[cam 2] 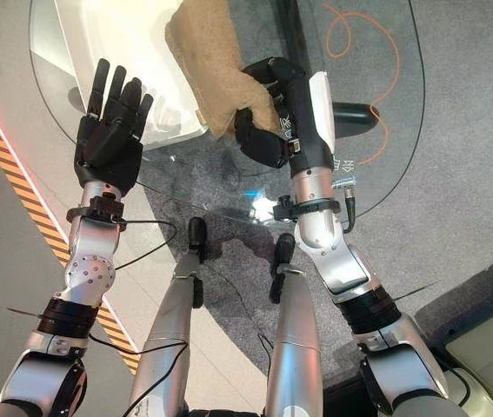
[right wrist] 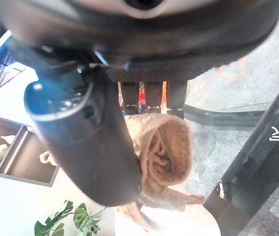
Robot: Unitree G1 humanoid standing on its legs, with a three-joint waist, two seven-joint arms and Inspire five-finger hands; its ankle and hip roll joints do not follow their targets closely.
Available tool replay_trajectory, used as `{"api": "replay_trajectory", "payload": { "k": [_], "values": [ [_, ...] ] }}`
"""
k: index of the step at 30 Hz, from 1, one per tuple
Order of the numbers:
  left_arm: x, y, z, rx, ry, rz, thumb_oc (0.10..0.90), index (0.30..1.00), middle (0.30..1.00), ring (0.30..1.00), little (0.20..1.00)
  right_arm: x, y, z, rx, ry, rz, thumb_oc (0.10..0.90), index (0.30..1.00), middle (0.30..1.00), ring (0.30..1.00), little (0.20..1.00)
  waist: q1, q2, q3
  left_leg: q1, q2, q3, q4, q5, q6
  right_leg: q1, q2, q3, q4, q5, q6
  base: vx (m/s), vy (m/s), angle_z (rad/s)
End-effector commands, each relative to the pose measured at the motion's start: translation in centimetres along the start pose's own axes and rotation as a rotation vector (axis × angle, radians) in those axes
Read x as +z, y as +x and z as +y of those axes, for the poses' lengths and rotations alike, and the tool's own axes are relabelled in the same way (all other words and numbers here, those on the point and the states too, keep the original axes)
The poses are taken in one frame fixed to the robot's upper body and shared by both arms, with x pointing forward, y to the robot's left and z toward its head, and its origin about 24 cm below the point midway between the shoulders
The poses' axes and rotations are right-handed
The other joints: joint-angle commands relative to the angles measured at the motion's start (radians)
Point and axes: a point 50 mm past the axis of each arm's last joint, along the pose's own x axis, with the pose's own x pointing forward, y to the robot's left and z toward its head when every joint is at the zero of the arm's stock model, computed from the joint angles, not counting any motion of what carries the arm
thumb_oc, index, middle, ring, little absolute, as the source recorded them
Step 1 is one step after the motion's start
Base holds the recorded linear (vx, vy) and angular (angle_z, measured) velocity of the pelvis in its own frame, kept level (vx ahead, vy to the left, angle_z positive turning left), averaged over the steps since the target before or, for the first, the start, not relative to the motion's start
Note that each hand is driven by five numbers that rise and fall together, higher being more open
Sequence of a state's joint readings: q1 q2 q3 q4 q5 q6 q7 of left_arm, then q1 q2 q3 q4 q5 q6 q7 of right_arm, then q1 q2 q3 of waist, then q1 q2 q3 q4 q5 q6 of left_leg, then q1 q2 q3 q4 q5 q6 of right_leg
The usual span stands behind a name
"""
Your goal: Wipe the table with a cloth and put it in the basket.
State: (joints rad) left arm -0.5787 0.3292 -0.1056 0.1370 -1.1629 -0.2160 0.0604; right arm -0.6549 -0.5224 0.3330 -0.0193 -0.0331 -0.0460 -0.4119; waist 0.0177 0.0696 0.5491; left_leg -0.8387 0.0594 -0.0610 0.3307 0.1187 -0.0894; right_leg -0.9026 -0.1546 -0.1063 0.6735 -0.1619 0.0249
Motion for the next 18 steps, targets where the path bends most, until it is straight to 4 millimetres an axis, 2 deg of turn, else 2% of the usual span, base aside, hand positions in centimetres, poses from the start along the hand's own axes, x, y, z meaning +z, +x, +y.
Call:
{"api": "replay_trajectory", "payload": {
  "k": [1, 7, 18],
  "values": [
    [3.5, 1.9, -4.7, -0.219, 0.073, -0.159, 0.8, 0.9, 0.9, 0.9, 0.9, 10.8, 1.9, -2.1, -0.076, 0.201, -0.535, 0.1, 0.3, 0.3, 0.3, 0.2, -0.005, -0.024, -0.029, 0.032, -0.021, 0.087, 0.084, -0.105, 0.062, 0.067, 0.024, -0.012, -0.152, 0.105, 0.041, 0.0, 0.0, 0.0],
    [3.4, 2.5, -5.8, -0.247, 0.142, -0.158, 0.8, 0.9, 0.9, 0.9, 0.9, 11.2, 2.1, -1.4, -0.016, 0.222, -0.539, 0.1, 0.3, 0.3, 0.3, 0.2, -0.006, -0.026, -0.029, 0.038, -0.022, 0.089, 0.073, -0.101, 0.061, 0.073, 0.026, -0.011, -0.16, 0.108, 0.042, 0.0, 0.0, 0.0],
    [2.0, 2.7, -7.2, -0.349, 0.038, -0.062, 0.8, 0.9, 0.9, 0.9, 0.9, 11.6, 2.3, 0.1, 0.077, 0.236, -0.524, 0.1, 0.3, 0.3, 0.3, 0.2, -0.006, -0.026, -0.029, 0.041, -0.025, 0.091, 0.068, -0.101, 0.058, 0.076, 0.024, -0.013, -0.171, 0.111, 0.043, 0.0, 0.0, 0.0]
  ]
}}
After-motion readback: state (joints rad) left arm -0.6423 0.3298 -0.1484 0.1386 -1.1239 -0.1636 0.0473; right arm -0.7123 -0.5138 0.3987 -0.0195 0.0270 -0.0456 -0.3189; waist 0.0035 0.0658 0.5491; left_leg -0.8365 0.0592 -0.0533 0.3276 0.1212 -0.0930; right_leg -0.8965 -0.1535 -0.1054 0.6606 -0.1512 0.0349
